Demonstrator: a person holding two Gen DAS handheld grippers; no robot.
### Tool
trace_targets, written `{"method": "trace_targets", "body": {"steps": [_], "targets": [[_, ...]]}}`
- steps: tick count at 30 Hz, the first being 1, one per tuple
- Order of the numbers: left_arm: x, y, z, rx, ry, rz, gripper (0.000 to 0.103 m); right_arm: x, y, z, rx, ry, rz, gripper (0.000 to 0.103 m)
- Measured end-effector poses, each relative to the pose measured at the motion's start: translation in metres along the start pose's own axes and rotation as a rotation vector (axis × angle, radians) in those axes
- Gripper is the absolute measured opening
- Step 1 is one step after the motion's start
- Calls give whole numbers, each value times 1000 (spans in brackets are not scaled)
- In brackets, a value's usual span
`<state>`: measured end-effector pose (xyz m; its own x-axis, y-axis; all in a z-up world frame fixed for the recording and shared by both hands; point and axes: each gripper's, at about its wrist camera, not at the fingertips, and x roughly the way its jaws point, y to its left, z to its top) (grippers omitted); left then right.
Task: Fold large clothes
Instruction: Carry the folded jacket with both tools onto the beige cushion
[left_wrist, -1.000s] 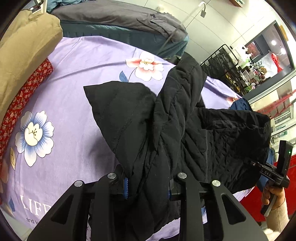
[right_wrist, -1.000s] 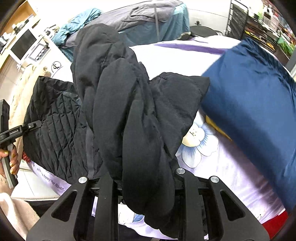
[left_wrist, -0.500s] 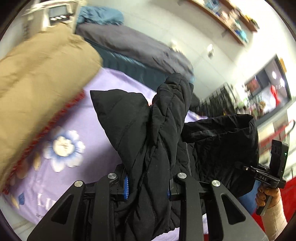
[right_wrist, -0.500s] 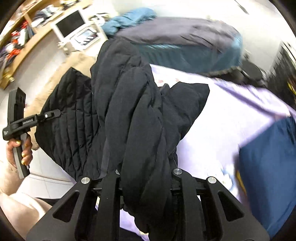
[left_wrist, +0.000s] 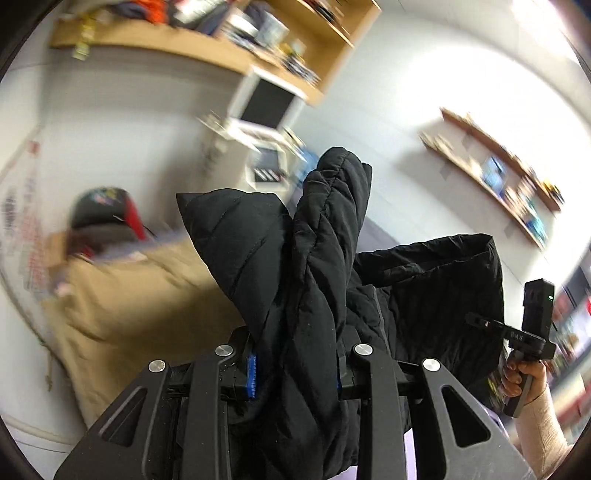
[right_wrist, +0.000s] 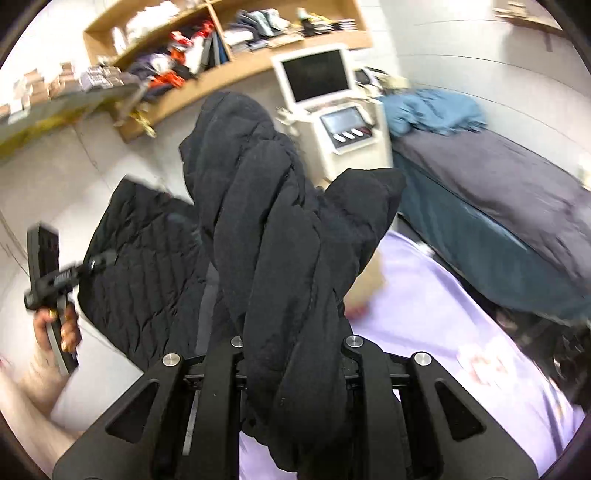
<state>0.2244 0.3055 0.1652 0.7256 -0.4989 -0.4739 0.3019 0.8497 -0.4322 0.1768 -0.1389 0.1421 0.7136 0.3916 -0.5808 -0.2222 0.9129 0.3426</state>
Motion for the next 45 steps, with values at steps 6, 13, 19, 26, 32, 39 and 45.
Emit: {"method": "trace_targets", "body": {"steps": [6,13,19,26,32,39,45], "targets": [[-9,81,0,-134,-50,178,26,122,-3,79,83,56,184,19],[41,173,-50,-351,31,284,34,271,-52,84,350,247,102,20],[88,203,-61,-399,12,322,57,302,-53,64,267,273,-34,28],[141,222,-51,-333,17,359,67,345,-75,55,303,283,-105,37],[180,258,-26,-358,13,379,70,401,-71,81,306,265,-109,41],[174,253,-37,-362,-40,400,69,428,-72,82,286,224,-77,46],[162,237,-45,-346,-31,395,70,411,-93,64,363,217,8,50]]}}
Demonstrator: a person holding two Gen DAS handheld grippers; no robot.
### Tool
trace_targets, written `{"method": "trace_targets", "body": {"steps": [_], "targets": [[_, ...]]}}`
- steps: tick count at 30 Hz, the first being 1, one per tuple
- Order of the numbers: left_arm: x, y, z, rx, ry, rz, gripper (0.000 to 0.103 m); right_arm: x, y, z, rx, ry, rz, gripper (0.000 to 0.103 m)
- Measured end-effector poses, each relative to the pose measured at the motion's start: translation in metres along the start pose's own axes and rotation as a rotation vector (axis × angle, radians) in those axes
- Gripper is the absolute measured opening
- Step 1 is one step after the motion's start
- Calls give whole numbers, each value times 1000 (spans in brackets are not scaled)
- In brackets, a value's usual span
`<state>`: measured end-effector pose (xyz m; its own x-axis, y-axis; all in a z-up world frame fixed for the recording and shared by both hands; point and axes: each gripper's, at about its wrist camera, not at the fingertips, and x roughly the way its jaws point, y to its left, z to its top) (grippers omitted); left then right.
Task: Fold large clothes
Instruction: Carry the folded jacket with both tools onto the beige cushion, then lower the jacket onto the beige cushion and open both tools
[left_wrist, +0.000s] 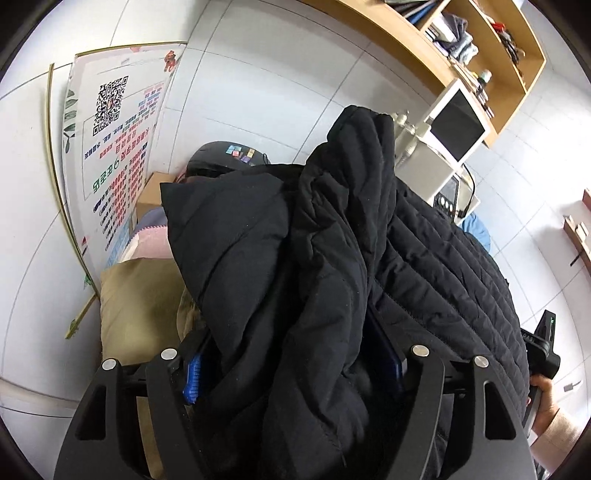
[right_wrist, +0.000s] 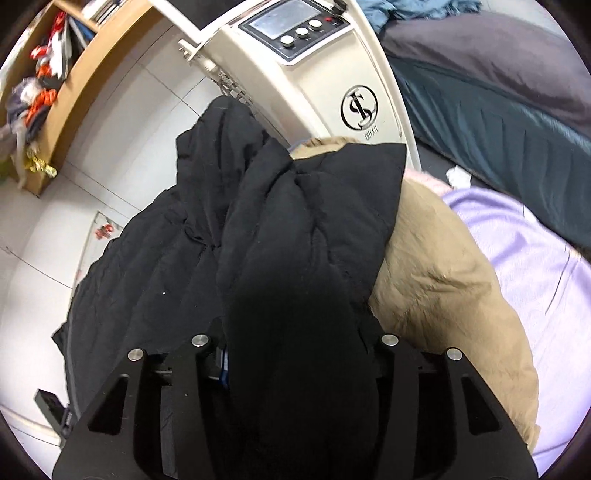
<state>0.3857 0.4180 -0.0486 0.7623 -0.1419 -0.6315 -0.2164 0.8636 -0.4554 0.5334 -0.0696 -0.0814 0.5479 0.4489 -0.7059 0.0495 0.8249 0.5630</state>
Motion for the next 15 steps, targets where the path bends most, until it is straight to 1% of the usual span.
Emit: {"method": "trace_targets", "body": {"steps": [2,4,5,6,7,8,9,10,11,12,14,15], "targets": [[-3,-6,8,9,31,25,71,-2,-5,3,48,20,9,55],[-13,-15,19,46,67,75,72,-7,-3,7,83,19,-4,61],[-20,-21,24,78,77,109,74,-11,1,8,88,12,-24,70],[-27,-25,25,100,77,129,76,-17,6,9,93,3,-77,80],[-38,-31,28,133,68,152,83,-22,9,9,98,-4,-106,82],[-47,-36,29,157,53,166,93,-30,12,9,107,-14,-123,82],[-62,-44,30,201,25,186,97,-38,14,9,122,-23,-126,82],[-74,-50,30,243,0,206,96,-45,15,10,132,-31,-130,82],[-81,-55,30,274,-9,228,96,-56,16,10,139,-38,-151,82],[-90,-61,29,313,-11,266,96,-66,17,10,138,-45,-176,82],[-104,-66,27,362,4,324,96,-86,18,10,129,-76,-208,82],[-110,-67,25,373,15,341,96,-97,18,9,123,-89,-237,82]]}}
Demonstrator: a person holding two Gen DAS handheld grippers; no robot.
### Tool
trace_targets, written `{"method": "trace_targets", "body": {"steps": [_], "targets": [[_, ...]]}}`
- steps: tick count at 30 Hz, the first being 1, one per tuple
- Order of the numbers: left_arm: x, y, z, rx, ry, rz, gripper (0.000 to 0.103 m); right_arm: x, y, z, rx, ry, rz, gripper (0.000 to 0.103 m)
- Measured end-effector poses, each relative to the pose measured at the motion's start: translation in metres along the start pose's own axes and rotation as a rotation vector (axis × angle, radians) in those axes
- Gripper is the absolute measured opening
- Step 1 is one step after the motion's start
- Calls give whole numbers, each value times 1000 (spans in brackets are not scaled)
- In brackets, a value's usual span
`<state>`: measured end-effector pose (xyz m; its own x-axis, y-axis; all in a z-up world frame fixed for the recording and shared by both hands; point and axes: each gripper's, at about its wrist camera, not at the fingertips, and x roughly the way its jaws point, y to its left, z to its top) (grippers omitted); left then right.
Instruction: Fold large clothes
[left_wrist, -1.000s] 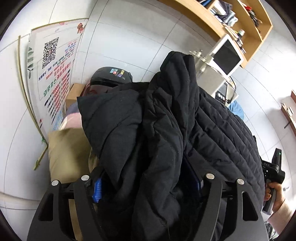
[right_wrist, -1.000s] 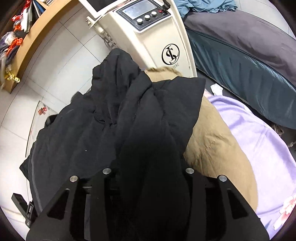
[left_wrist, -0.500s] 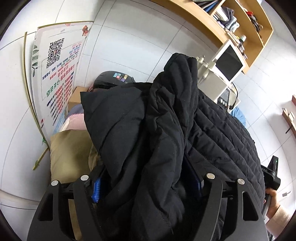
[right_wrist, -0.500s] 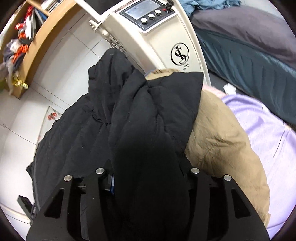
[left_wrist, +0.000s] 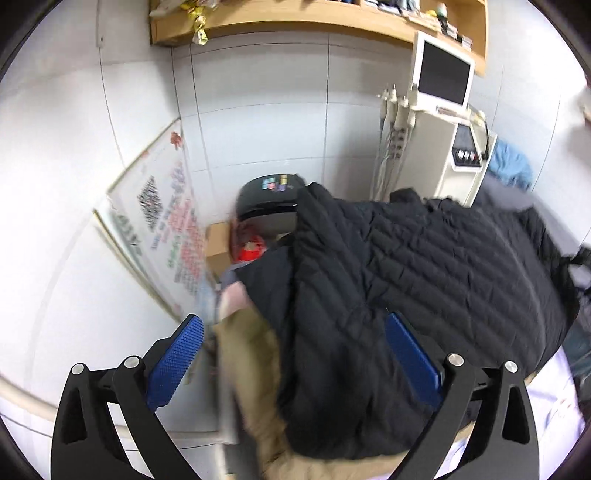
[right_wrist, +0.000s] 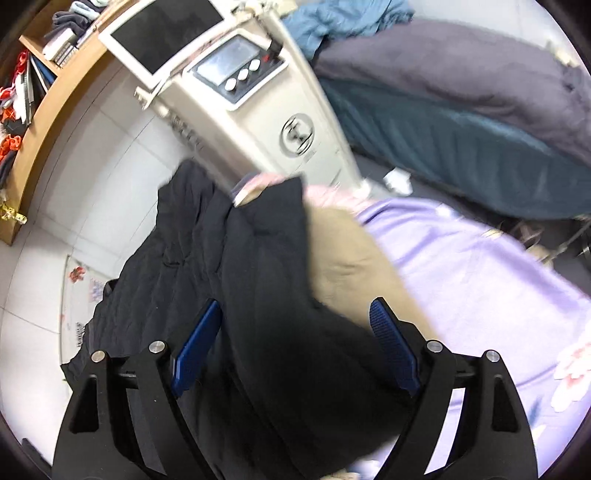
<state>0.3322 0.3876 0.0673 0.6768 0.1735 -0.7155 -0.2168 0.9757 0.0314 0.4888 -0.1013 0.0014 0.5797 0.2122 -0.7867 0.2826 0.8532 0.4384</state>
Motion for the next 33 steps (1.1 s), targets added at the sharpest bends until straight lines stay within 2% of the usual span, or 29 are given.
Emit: {"method": "trace_targets", "body": {"steps": [3,6,10,12,17,19,22,25,33], "targets": [[-17,3,-4,-8,38,-4,96,-36,-4,-1,-23,-28,-53,86],[-28,0,-8,-45,74,-43,96,-54,3,-9,-83,15,-87,90],[-35,-24,-9,-6,121,-35,96,-65,33,-38,-229,86,-94,90],[-40,-40,-9,28,114,-26,96,-65,55,-61,-313,130,-110,91],[-47,-83,-9,101,159,3,96,-63,106,-106,-453,188,-91,91],[-50,-94,-12,103,166,25,96,-68,122,-119,-506,181,-98,91],[-52,-106,-13,97,194,-32,96,-81,143,-131,-581,137,-148,91],[-53,-113,-14,97,219,-40,96,-86,157,-139,-615,135,-171,91],[-48,-122,-16,122,252,5,96,-87,168,-145,-618,165,-219,91]]}}
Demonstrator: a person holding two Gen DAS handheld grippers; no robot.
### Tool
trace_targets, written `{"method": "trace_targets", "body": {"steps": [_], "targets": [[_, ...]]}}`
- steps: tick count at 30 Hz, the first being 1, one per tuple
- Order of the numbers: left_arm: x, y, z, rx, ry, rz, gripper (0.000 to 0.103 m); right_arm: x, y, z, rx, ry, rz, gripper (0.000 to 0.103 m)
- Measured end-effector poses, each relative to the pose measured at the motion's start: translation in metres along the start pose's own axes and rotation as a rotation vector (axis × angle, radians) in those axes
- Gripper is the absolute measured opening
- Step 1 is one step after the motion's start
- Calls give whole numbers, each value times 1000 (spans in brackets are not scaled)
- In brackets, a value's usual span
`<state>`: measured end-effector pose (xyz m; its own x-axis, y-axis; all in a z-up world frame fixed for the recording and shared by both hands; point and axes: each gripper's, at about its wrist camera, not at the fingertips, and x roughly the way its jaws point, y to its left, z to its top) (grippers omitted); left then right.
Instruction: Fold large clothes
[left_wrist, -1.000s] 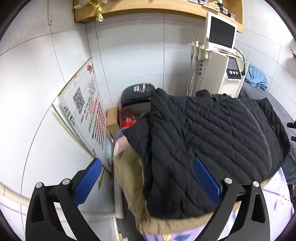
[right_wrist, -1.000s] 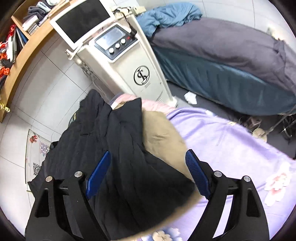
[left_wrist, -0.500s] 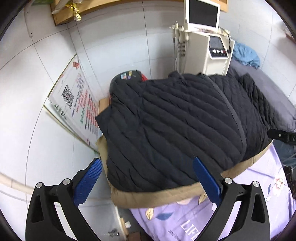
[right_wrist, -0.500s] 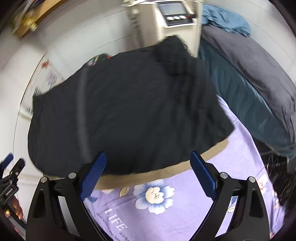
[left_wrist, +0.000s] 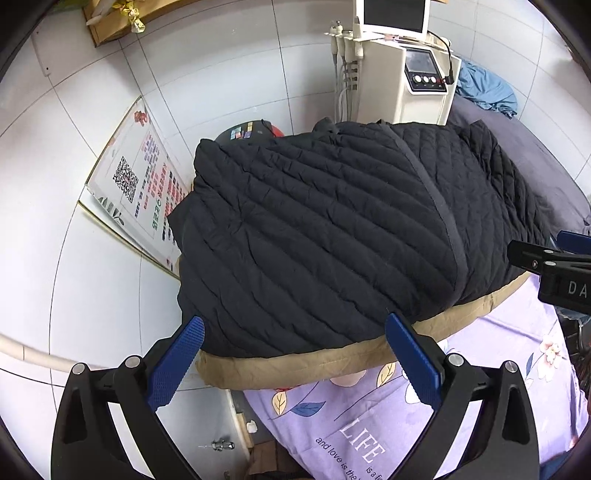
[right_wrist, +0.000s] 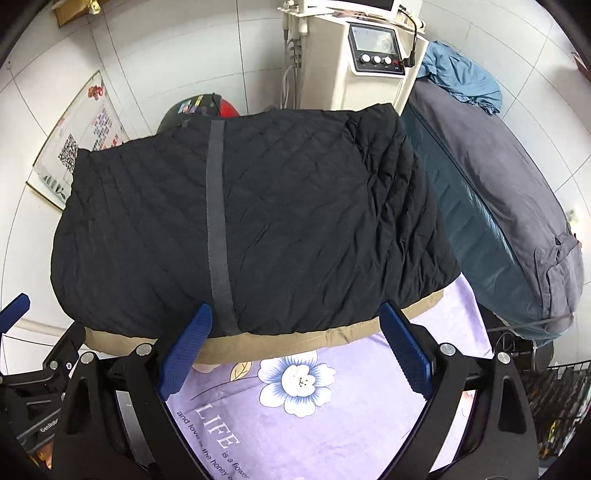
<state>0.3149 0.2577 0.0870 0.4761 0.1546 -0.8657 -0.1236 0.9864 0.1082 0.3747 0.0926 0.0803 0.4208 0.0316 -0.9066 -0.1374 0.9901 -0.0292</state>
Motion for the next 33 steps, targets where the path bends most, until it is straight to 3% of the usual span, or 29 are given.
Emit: {"method": "trace_targets", "body": {"steps": [12,18,33], "targets": [[13,0,-7,19,45,31,96,14,22,-8,-93,37,-62,91],[12,-1,-6,29,33,62,96,12,21,-9,-90,31,-62,91],[15,-4,-7,42,52,55,96,11,23,-10,-98,26,-66,91]]}}
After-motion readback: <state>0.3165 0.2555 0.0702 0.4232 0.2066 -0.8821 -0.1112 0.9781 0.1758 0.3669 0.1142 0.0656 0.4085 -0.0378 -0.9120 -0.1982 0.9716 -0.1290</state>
